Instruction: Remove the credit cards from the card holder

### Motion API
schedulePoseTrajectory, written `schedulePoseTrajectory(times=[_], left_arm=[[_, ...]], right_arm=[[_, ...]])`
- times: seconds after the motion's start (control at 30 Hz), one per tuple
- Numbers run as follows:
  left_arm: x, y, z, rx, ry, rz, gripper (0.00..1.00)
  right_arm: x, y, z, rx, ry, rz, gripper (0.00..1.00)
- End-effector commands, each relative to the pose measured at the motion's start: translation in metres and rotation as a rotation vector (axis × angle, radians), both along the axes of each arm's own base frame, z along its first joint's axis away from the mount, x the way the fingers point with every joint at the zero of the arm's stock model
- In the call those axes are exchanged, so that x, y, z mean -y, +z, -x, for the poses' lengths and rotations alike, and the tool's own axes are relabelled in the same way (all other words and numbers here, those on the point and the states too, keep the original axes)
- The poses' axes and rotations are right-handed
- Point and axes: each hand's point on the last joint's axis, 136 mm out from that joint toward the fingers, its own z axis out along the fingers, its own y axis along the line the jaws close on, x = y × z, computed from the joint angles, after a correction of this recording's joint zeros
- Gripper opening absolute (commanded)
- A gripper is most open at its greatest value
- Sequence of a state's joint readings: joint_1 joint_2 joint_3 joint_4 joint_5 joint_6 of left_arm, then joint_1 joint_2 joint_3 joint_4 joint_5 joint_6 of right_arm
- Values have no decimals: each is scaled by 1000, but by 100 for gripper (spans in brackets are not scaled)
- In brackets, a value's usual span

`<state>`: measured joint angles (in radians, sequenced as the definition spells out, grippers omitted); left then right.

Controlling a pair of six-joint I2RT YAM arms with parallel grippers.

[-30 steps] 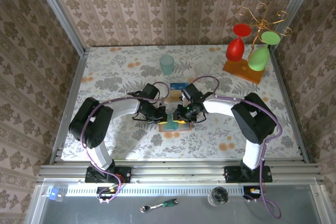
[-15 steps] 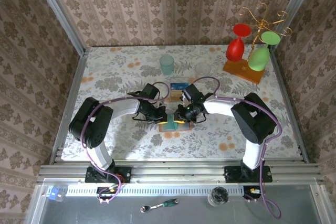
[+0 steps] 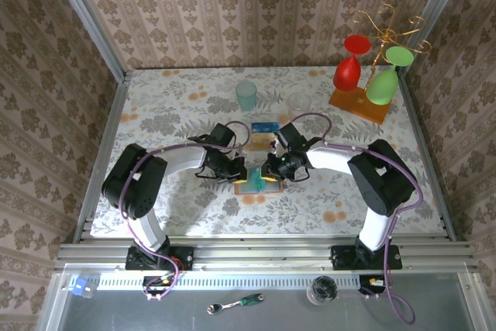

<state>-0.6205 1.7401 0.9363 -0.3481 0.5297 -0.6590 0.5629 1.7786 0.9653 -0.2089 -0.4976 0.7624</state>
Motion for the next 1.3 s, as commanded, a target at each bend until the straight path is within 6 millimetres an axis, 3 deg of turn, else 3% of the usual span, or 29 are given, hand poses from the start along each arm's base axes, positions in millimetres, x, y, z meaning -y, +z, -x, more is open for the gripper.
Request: schedulePoseTrajectory(times=[0.0, 0.33, 0.63, 1.07, 1.27], left_arm=[[-7, -4, 4, -19, 10, -37, 0], [8, 20, -10, 35, 21, 54, 0], [8, 38, -21, 70, 52, 86, 0], [-24, 66, -48, 149, 140, 100, 0], [-34, 74, -54, 164, 168, 99, 0]], right_arm=[[12, 3, 5, 2, -8, 26, 11], [20, 25, 2, 49, -7, 19, 8], [26, 49, -8, 125, 84, 66, 7], [55, 66, -20, 342, 689, 385, 5], [62, 82, -37, 497, 948, 484, 0]])
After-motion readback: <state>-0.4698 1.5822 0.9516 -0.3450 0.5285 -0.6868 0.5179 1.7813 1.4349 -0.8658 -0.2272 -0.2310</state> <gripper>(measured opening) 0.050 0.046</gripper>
